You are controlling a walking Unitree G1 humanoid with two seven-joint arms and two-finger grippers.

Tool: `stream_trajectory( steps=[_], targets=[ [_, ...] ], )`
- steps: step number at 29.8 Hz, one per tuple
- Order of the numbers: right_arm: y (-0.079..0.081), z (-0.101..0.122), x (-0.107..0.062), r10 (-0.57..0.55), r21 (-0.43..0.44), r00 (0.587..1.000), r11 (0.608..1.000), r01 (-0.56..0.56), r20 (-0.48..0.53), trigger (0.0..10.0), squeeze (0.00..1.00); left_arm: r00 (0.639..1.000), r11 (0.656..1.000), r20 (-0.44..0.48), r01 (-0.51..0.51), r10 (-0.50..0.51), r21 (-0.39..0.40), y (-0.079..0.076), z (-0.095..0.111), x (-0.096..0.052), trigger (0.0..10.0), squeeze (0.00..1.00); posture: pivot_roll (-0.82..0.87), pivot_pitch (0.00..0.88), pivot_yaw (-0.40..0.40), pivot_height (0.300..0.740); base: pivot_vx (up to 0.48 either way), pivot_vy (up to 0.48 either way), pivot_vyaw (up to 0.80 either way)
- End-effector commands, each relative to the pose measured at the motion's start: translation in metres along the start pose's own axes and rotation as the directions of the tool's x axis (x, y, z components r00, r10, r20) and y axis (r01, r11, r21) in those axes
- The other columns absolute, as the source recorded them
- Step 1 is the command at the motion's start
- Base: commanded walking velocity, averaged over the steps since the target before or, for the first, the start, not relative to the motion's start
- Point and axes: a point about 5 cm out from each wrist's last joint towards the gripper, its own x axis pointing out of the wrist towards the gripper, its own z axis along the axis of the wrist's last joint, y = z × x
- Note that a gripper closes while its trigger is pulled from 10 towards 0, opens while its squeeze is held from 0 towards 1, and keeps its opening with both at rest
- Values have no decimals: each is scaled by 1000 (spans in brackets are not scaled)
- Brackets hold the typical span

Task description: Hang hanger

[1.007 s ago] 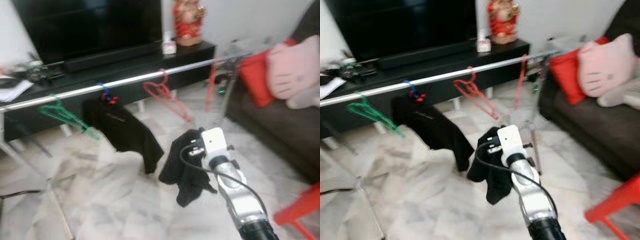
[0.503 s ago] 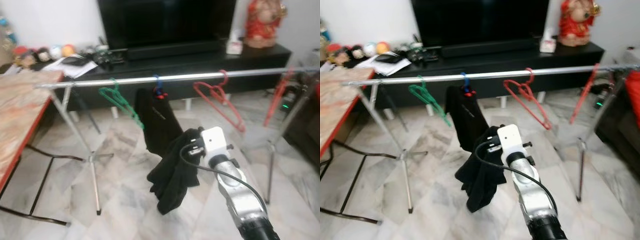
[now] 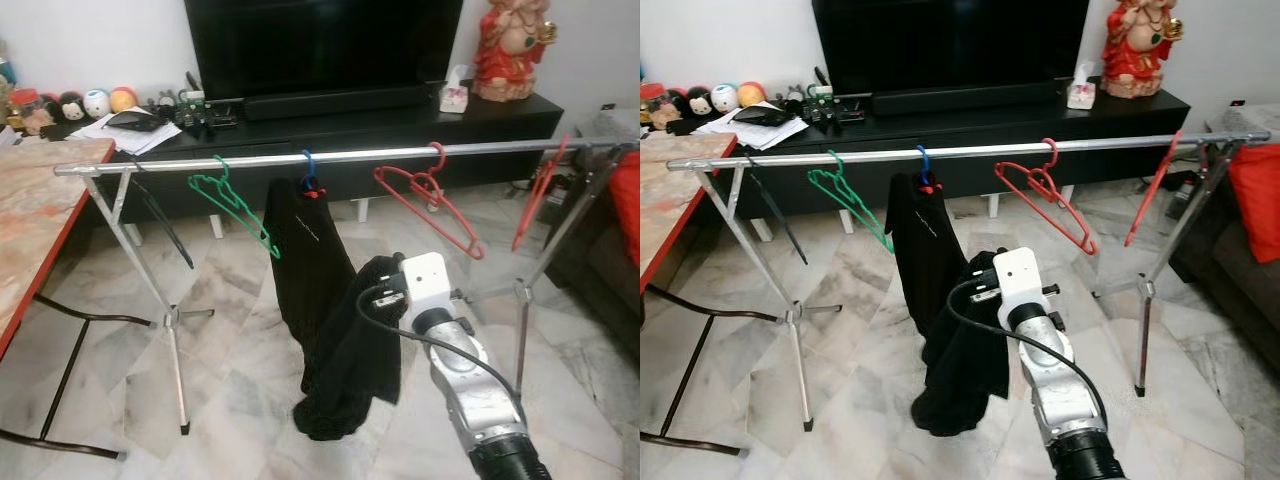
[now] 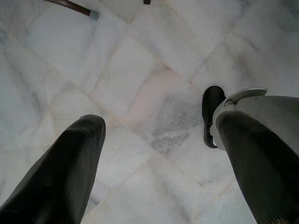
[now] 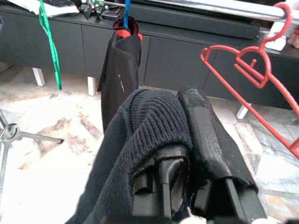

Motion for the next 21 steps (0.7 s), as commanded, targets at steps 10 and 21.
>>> stream_trajectory(
  steps=[10, 21],
  targets=[
    [-4, 7, 1, -11, -1, 999, 1000, 11, 34, 10000, 0, 1000, 1000, -13, 9, -9, 10, 0, -2, 0, 10000, 0, -146, 0, 39, 740, 0, -296, 0],
    [-3, 8, 2, -8, 0, 999, 1000, 8, 37, 10000, 0, 1000, 1000, -12, 6, -6, 8, 0, 0, 0, 10000, 0, -143, 0, 37, 740, 0, -297, 0]
  ],
)
